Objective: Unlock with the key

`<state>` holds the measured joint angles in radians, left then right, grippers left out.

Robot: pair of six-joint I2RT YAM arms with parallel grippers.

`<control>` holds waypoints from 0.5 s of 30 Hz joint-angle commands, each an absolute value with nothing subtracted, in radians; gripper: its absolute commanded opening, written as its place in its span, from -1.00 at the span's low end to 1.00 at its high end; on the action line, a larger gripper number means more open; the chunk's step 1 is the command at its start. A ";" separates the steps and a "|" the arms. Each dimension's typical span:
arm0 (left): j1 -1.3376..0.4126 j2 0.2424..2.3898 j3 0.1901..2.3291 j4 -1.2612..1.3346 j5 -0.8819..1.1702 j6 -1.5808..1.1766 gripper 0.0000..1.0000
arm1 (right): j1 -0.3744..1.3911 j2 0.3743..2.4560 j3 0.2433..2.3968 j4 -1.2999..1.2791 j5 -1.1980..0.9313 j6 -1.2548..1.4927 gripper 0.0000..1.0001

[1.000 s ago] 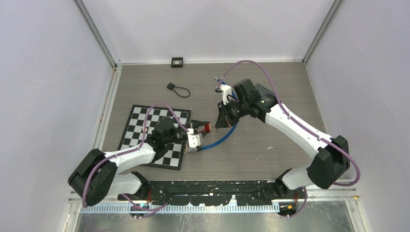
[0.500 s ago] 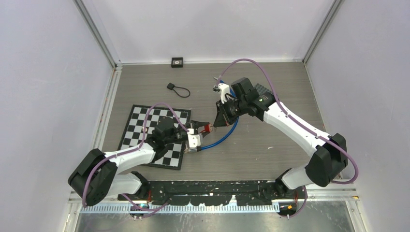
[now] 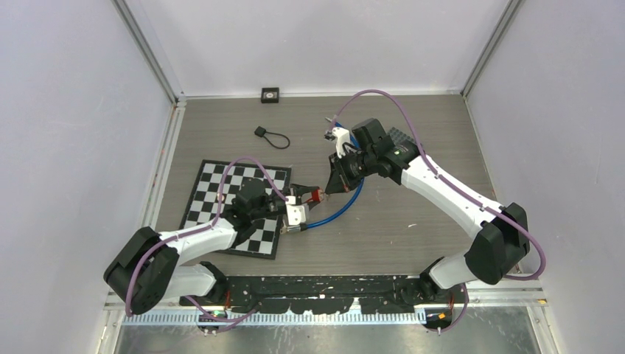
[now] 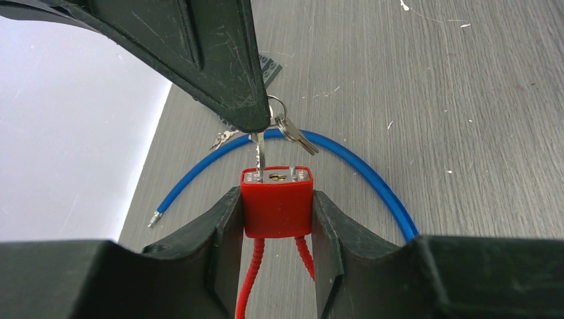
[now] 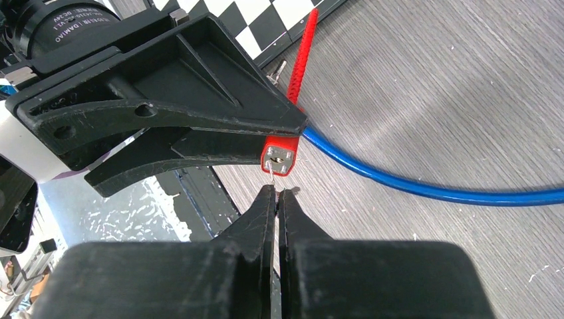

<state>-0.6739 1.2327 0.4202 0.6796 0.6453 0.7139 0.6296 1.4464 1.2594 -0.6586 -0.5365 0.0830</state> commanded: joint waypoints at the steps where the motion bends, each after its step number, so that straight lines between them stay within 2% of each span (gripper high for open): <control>1: -0.673 1.219 0.451 0.729 0.641 0.707 -1.00 | 0.639 1.451 1.255 -0.620 -0.551 0.085 -0.99; 15: -0.674 1.212 0.448 0.732 0.636 0.703 -1.00 | 0.640 1.457 1.247 -0.618 -0.541 0.082 -0.99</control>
<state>-0.6739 1.2327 0.4202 0.6800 0.6392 0.7101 0.6331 1.4559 1.2449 -0.6514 -0.5362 0.0826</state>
